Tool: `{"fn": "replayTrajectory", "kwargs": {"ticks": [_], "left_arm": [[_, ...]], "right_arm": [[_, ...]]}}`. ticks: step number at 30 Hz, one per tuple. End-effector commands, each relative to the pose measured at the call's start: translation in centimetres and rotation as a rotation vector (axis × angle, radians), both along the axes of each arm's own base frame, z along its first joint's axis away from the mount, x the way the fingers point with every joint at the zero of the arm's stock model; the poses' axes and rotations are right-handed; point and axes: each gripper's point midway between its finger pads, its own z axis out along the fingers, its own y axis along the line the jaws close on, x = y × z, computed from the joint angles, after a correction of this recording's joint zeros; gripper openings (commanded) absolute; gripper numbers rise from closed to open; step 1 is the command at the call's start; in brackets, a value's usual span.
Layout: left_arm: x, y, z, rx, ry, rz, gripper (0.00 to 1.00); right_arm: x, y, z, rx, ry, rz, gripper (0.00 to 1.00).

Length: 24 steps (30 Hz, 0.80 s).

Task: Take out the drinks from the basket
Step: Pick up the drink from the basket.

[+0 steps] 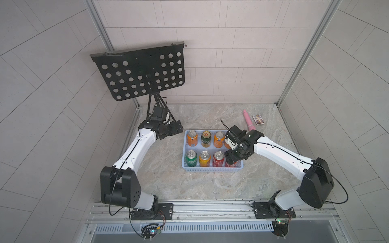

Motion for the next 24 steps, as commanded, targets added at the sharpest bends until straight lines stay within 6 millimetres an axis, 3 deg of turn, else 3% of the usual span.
{"fn": "replayTrajectory", "kwargs": {"ticks": [1, 15, 18, 24], "left_arm": [[-0.2, -0.1, -0.3, -0.003, 0.007, -0.004, 1.0], [-0.4, 1.1, 0.6, 0.05, -0.038, 0.023, 1.0], [-0.3, 1.1, 0.6, 0.05, -0.035, 0.022, 1.0], [-0.4, 1.1, 0.6, 0.05, -0.035, 0.021, 1.0]], "right_arm": [[0.1, 0.0, -0.6, -0.02, 0.008, -0.011, 0.86], [0.3, 0.1, -3.4, -0.067, 0.029, -0.015, 0.86], [0.4, 0.0, -3.7, -0.076, 0.033, -0.017, 0.79], [0.4, -0.6, -2.6, -0.087, 0.001, -0.026, 0.56]]}}
